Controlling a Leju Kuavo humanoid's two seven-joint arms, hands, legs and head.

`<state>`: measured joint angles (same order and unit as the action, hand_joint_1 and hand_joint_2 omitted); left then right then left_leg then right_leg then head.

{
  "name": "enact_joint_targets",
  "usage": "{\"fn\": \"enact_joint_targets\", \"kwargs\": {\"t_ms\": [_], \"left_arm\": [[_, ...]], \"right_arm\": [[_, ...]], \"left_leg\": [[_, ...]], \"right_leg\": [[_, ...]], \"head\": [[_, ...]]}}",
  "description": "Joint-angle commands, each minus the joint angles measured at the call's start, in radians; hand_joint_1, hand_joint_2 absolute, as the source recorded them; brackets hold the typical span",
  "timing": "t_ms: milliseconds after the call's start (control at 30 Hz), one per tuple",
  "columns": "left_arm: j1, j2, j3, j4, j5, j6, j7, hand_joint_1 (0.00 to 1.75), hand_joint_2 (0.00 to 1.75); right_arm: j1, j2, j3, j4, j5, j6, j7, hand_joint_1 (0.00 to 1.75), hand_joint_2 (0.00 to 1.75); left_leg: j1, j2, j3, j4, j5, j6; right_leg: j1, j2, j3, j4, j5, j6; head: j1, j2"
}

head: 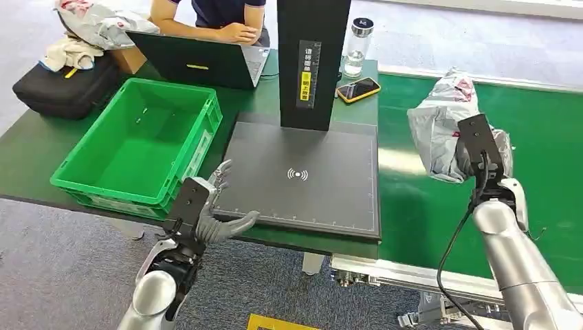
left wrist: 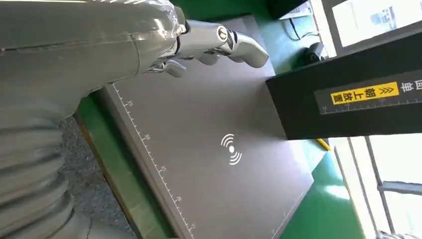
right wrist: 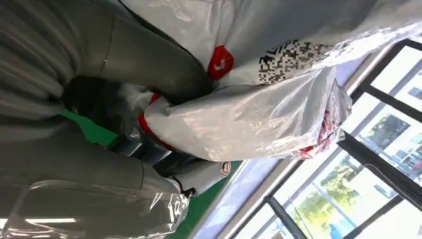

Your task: Moved the parcel from conveyor to table for the left to box.

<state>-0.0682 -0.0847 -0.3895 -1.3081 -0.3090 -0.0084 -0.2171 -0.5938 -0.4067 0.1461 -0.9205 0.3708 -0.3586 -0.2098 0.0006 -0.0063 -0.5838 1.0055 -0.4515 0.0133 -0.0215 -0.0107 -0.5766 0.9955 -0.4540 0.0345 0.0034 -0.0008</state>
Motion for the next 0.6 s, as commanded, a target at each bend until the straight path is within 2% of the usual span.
{"fn": "enact_joint_targets", "kwargs": {"t_ms": [33,133,267,400,600], "left_arm": [[-0.060,0.013,-0.041,0.096,0.010,-0.004,-0.006,0.00,1.75],[-0.063,0.013,-0.048,0.099,0.013,-0.004,-0.007,0.00,1.75],[-0.069,0.014,-0.060,0.107,0.014,-0.004,-0.010,0.00,1.75],[-0.073,0.012,-0.066,0.110,0.014,-0.005,-0.011,0.00,1.75],[-0.080,0.013,-0.079,0.111,0.013,-0.012,-0.010,0.00,1.75]], "right_arm": [[0.055,0.035,-0.158,-0.199,-0.123,-0.051,-0.090,1.75,1.75],[0.128,0.034,-0.190,-0.326,-0.191,-0.051,-0.147,1.75,1.75],[0.201,0.074,-0.156,-0.479,-0.231,-0.059,-0.212,1.75,1.75],[0.225,0.104,-0.099,-0.534,-0.234,-0.055,-0.215,1.75,1.75],[0.231,0.141,0.038,-0.590,-0.273,0.052,-0.194,1.75,1.75]], "left_leg": [[0.000,0.001,0.003,-0.002,0.000,-0.002],[0.000,-0.001,0.004,-0.002,0.000,-0.002],[0.000,0.002,0.004,-0.002,-0.001,-0.001],[0.001,0.003,0.004,-0.003,-0.001,-0.002],[0.001,0.004,0.003,-0.002,-0.001,-0.002]], "right_leg": [[0.000,0.002,0.002,-0.001,0.000,-0.002],[0.000,-0.001,0.004,-0.001,-0.001,-0.003],[0.001,0.002,0.003,-0.002,-0.001,-0.002],[0.001,0.003,0.002,-0.002,0.000,-0.003],[0.001,0.005,0.001,-0.001,0.001,-0.003]], "head": [[0.000,0.000],[0.000,0.000],[0.000,0.000],[0.000,0.000],[0.000,0.000]]}}
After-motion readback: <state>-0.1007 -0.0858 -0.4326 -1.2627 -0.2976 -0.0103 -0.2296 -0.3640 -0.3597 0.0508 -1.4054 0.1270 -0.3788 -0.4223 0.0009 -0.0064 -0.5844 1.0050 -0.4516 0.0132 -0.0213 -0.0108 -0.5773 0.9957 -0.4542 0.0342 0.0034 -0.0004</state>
